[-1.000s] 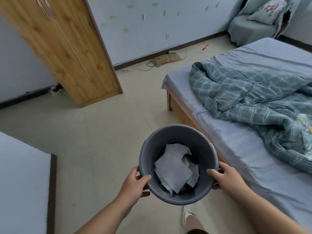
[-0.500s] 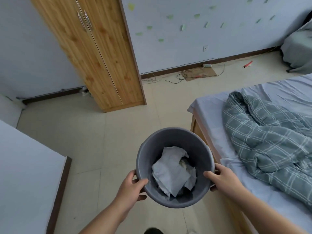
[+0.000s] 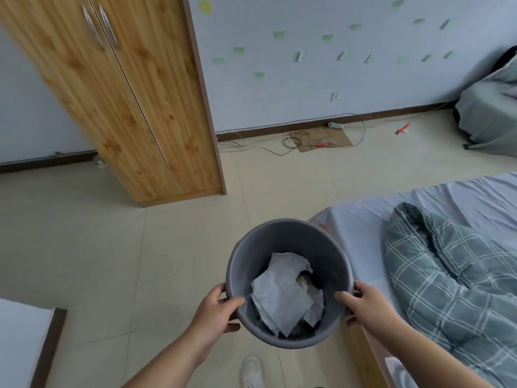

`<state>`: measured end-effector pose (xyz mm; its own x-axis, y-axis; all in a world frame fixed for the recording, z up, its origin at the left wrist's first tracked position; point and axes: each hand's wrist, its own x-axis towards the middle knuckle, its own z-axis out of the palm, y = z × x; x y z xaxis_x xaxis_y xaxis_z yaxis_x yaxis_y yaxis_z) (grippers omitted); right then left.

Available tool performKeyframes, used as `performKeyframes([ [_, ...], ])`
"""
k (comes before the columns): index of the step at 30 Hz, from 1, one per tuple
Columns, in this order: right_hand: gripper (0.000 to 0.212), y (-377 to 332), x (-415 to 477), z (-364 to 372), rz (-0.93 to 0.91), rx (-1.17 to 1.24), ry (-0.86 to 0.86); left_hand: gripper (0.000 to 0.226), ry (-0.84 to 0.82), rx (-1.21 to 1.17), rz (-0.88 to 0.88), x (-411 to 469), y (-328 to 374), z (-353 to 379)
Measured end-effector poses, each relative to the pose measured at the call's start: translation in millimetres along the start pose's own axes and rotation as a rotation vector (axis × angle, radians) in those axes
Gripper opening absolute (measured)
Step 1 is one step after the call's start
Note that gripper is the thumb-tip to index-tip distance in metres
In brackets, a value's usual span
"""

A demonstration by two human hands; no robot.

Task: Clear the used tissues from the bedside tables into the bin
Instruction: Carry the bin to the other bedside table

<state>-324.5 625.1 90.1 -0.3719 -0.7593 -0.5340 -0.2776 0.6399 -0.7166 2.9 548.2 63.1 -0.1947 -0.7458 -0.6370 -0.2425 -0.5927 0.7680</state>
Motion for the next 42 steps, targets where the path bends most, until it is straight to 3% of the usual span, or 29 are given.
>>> performKeyframes([
  [10, 0.01, -102, 158, -33, 0.02, 0.102, 0.04, 0.037, -0.061, 0.1, -0.002, 167, 156, -3],
  [17, 0.008, -173, 312, -65, 0.047, 0.137, -0.01, 0.044, 0.008, 0.116, -0.042, 290, 260, 15],
  [27, 0.004, -307, 496, -126, -0.055, 0.071, -0.013, 0.044, 0.008, 0.075, 0.011, 449, 411, 21],
  [36, 0.008, -343, 630, -158, 0.162, 0.214, 0.1, 0.046, -0.186, 0.219, -0.015, 642, 536, 59],
  [42, 0.009, -343, 672, -219, 0.229, 0.324, 0.301, 0.045, -0.387, 0.423, 0.012, 725, 635, 147],
])
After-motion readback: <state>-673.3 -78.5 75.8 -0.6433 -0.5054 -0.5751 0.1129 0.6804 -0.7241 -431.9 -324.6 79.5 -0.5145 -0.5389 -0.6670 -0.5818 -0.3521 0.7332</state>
